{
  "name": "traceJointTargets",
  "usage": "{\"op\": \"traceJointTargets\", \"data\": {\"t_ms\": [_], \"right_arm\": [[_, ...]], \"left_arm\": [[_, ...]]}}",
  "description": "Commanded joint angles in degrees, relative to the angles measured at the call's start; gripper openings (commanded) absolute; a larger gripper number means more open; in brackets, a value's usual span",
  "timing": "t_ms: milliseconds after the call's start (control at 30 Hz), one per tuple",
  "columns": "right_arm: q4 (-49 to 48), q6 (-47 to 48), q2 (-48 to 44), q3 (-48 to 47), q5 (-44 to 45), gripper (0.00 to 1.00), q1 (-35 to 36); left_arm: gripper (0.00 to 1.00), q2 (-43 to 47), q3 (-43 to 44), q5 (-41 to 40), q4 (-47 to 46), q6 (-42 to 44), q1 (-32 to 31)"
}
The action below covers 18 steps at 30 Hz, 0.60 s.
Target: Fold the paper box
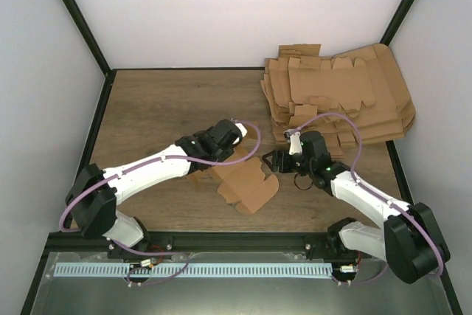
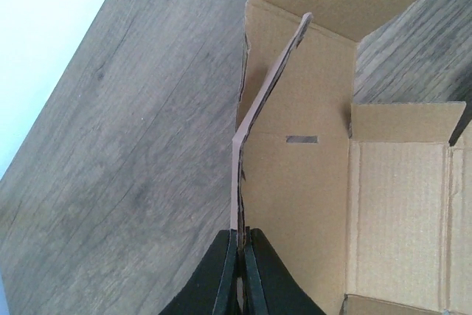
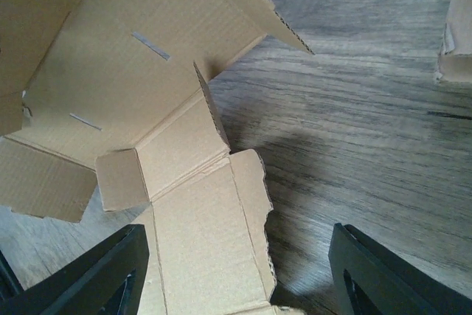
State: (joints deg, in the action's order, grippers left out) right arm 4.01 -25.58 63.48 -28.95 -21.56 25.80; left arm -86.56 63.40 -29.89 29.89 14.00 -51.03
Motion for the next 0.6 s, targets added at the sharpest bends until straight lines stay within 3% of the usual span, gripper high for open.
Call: {"op": "traceJointTargets", "data": {"t_ms": [0, 167, 433, 567], "right_arm": [[-2.81, -3.08, 2.27, -1.16, -1.66, 0.7, 0.56], [-9.04, -4.19, 4.98, -0.62, 0.9, 0.69, 0.51], [-22.67, 4.99, 8.26, 0.08, 4.0, 0.64, 0.55], [-22.58, 4.91, 12.2, -2.22, 5.26, 0.64, 0.49]], "left_arm": [[0.04, 0.15, -0.91, -0.56, -1.98, -0.42, -1.3], [0.04, -3.33, -0.64, -5.84, -1.08, -0.87, -4.56], [0.04, -5.44, -0.74, -7.86, -1.8, 0.63, -6.37], [0.04, -5.99, -1.31, -10.23, -1.83, 1.23, -7.42]]}}
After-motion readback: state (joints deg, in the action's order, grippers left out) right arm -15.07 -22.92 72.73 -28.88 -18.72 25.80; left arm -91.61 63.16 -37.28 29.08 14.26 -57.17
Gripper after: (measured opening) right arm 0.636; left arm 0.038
